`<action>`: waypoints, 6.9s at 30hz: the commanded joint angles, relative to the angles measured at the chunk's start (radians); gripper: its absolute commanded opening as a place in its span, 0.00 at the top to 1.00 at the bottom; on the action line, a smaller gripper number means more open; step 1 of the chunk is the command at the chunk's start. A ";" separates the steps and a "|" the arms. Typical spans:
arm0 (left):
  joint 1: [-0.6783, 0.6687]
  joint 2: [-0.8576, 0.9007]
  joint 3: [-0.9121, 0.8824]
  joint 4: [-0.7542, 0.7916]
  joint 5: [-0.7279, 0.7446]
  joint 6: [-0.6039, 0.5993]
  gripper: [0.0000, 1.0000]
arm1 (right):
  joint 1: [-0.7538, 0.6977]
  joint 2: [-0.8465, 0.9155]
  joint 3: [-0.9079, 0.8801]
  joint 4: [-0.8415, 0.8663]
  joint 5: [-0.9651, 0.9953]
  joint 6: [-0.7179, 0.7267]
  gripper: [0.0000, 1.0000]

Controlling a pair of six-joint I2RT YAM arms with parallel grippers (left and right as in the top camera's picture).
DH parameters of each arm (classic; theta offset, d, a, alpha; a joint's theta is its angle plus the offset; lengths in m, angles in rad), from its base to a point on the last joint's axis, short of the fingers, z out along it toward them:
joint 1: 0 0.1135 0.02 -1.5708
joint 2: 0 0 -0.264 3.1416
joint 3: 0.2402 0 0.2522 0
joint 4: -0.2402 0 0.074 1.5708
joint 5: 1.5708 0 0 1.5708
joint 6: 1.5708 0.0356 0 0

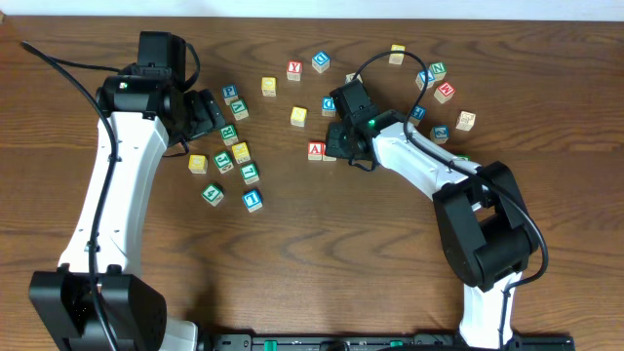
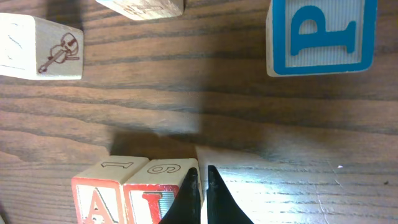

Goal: Spell out AI2

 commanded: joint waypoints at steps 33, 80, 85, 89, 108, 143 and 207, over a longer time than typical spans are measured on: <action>0.000 0.002 0.009 -0.005 -0.020 0.006 0.02 | 0.027 -0.023 0.005 -0.035 -0.004 0.014 0.98; 0.000 0.002 0.009 -0.005 -0.020 0.006 0.02 | 0.082 -0.065 -0.010 -0.090 -0.028 -0.038 0.99; 0.000 0.002 0.009 -0.005 -0.020 0.006 0.02 | 0.083 -0.046 -0.010 -0.070 -0.029 -0.039 0.99; 0.000 0.002 0.009 -0.005 -0.020 0.006 0.02 | 0.084 -0.034 -0.010 -0.056 -0.029 -0.039 0.98; 0.000 0.002 0.009 -0.005 -0.020 0.006 0.02 | 0.090 -0.023 -0.010 -0.071 -0.051 -0.039 0.99; 0.000 0.002 0.009 -0.005 -0.020 0.006 0.02 | 0.087 -0.100 -0.007 -0.051 -0.011 -0.056 0.99; 0.000 0.002 0.009 -0.005 -0.020 0.006 0.02 | 0.043 -0.056 -0.083 0.051 0.081 0.045 0.99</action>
